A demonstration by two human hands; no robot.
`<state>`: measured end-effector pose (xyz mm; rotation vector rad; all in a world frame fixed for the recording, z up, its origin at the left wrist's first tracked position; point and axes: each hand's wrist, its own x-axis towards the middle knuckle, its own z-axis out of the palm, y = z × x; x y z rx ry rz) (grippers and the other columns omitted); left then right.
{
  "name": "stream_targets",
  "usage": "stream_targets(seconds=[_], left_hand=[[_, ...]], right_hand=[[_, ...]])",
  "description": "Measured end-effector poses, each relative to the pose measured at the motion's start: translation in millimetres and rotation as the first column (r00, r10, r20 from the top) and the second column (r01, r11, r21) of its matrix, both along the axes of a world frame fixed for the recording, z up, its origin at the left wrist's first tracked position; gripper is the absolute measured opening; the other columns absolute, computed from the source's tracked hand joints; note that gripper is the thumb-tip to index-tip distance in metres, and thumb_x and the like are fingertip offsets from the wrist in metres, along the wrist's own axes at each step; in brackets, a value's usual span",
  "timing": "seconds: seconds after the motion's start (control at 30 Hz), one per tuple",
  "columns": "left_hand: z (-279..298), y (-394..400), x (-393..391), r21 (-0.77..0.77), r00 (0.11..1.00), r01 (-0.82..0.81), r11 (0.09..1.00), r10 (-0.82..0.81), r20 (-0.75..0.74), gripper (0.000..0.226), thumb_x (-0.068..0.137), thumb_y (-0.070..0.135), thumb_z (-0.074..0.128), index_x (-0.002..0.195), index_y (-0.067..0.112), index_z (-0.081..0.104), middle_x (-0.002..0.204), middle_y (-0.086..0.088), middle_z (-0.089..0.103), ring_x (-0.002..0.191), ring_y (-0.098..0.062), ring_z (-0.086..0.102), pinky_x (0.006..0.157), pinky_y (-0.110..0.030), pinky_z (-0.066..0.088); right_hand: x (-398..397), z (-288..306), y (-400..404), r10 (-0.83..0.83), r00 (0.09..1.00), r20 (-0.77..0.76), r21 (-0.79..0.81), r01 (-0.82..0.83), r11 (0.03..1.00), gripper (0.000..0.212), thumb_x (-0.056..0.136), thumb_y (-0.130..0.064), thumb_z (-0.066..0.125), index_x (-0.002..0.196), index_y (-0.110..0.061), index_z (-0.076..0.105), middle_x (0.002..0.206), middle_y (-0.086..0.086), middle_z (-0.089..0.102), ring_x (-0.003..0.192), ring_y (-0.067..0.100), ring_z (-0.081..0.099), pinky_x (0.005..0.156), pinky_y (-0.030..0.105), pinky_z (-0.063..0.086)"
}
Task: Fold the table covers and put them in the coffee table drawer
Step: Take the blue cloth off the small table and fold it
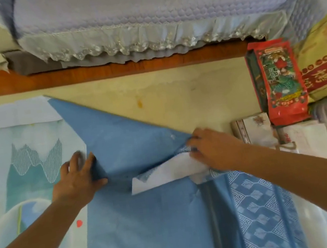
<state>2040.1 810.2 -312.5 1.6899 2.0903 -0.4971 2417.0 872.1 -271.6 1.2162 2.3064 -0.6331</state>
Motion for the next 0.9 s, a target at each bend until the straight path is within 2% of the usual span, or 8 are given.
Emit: stream_targets(seconds=[0.1,0.2,0.3,0.43,0.5,0.63,0.73,0.9], left_hand=[[-5,-8,-1,0.026,0.999,0.022,0.999,-0.021,-0.029,0.097,0.084,0.073,0.053,0.160,0.042,0.002,0.168,-0.001,0.008,0.147,-0.030,0.017,0.107,-0.053,0.044],[-7,-5,-3,-0.034,0.999,0.032,0.999,-0.034,-0.042,0.092,0.087,0.075,0.047,0.158,0.046,-0.005,0.168,0.003,-0.001,0.150,-0.028,0.010,0.111,-0.052,0.041],[-7,-5,-2,-0.058,0.999,0.030,0.998,-0.032,-0.040,0.092,0.088,0.074,0.047,0.158,0.046,-0.007,0.168,0.003,-0.005,0.150,-0.028,0.007,0.112,-0.053,0.039],[-7,-4,-5,-0.069,0.999,0.035,0.997,-0.038,-0.039,0.091,0.089,0.074,0.045,0.158,0.045,-0.008,0.168,0.003,-0.006,0.151,-0.028,0.005,0.112,-0.053,0.040],[-7,-4,-5,-0.066,0.998,0.046,0.997,-0.049,-0.037,0.091,0.089,0.074,0.045,0.158,0.045,-0.008,0.168,0.002,-0.006,0.151,-0.028,0.005,0.111,-0.053,0.040],[-3,-2,-4,-0.066,0.997,0.057,0.996,-0.059,-0.039,0.092,0.089,0.074,0.047,0.159,0.043,-0.005,0.166,0.001,-0.004,0.150,-0.028,0.005,0.108,-0.053,0.044],[0,0,-2,-0.094,0.998,0.046,0.994,-0.050,-0.040,0.093,0.090,0.072,0.046,0.159,0.043,-0.008,0.167,0.000,-0.007,0.151,-0.029,0.004,0.111,-0.053,0.041],[-5,-1,-6,-0.085,0.997,0.068,0.994,-0.071,-0.037,0.093,0.089,0.072,0.047,0.159,0.042,-0.008,0.166,-0.002,-0.005,0.150,-0.032,0.005,0.109,-0.055,0.042]], right_hand=[[14,-19,16,-0.188,0.982,-0.030,0.152,0.191,0.970,0.060,0.096,-0.049,0.055,0.147,-0.021,0.040,0.146,0.008,0.038,0.128,0.029,0.040,0.101,0.044,0.046],[2,-28,-6,0.000,0.952,-0.307,0.164,0.052,0.985,0.065,0.091,-0.061,0.054,0.140,-0.018,0.053,0.140,0.006,0.048,0.129,0.029,0.043,0.105,0.047,0.045],[-7,-28,-26,-0.095,0.958,-0.271,-0.125,0.062,0.990,0.093,0.081,-0.086,0.034,0.151,-0.024,0.040,0.148,-0.003,0.044,0.137,0.019,0.040,0.112,0.042,0.039],[-1,-31,-24,0.002,0.991,-0.137,-0.074,-0.012,0.997,0.025,0.098,-0.043,0.054,0.113,-0.027,0.066,0.106,-0.007,0.067,0.103,0.014,0.062,0.094,0.039,0.051],[-1,-25,-20,0.002,0.976,-0.218,-0.050,-0.013,0.999,0.017,0.098,-0.038,0.056,0.100,-0.026,0.068,0.092,-0.013,0.063,0.091,0.009,0.058,0.091,0.039,0.051],[-3,-26,-32,0.238,0.968,-0.084,-0.036,-0.242,0.970,0.082,0.085,-0.071,0.055,0.152,-0.030,0.031,0.158,0.001,0.030,0.144,0.024,0.027,0.119,0.052,0.029],[-12,-48,-67,0.349,0.935,0.065,0.046,-0.352,0.935,0.103,0.081,-0.081,0.052,0.159,-0.028,0.011,0.168,0.012,0.006,0.152,0.041,0.006,0.117,0.067,0.018],[-3,-57,-77,0.422,0.905,0.045,0.270,-0.418,0.868,0.054,0.095,-0.028,0.058,0.145,-0.015,0.043,0.146,0.017,0.045,0.133,0.042,0.044,0.109,0.060,0.039]])
